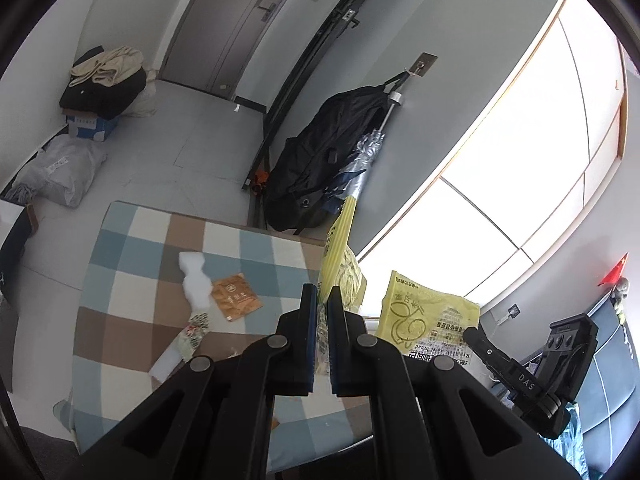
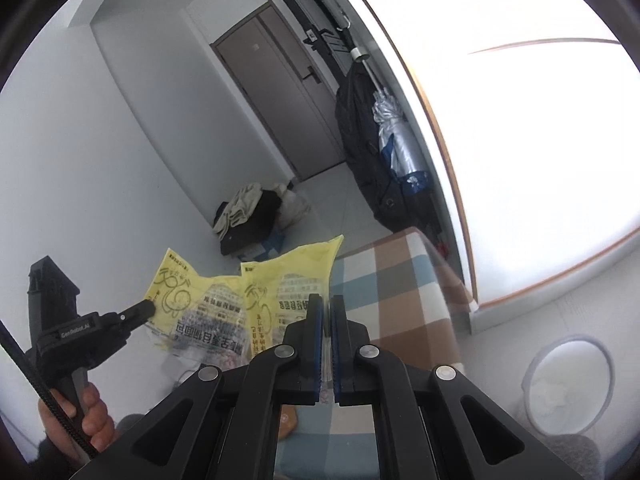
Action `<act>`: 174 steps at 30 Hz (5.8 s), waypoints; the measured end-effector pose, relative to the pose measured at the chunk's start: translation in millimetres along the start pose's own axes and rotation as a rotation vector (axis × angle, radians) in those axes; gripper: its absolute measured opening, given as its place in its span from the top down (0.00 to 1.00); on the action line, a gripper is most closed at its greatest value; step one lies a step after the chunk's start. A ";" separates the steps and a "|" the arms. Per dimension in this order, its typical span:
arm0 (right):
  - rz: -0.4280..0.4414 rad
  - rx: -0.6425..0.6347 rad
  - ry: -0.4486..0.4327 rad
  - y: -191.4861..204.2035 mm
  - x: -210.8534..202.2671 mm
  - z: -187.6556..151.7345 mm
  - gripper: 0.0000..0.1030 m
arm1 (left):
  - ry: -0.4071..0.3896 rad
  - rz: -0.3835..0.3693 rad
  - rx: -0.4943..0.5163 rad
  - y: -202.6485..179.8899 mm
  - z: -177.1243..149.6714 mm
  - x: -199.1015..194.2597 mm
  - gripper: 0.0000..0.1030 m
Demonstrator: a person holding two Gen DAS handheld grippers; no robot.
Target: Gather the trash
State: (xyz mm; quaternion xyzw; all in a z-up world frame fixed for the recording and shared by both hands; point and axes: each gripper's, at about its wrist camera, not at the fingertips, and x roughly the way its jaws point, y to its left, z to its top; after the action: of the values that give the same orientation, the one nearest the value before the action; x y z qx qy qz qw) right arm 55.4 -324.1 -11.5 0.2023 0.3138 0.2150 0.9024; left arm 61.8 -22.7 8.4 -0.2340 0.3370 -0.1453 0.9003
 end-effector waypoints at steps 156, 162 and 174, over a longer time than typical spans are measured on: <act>-0.146 -0.143 0.048 19.9 4.1 -21.4 0.26 | -0.067 0.308 0.239 -10.2 -9.0 16.3 0.31; -0.027 -0.215 0.155 59.3 39.6 -54.0 0.27 | -0.043 0.387 0.198 53.6 -17.7 15.4 0.31; -0.048 -0.313 0.429 93.2 117.9 -118.6 0.27 | -0.005 0.390 0.069 108.1 -29.3 13.1 0.31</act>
State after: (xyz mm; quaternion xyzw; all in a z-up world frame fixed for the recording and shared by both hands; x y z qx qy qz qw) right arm 37.3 -159.1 -106.9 0.0024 0.4656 0.2773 0.8404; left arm 62.7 54.1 -74.2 -0.1336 0.3688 0.0212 0.9196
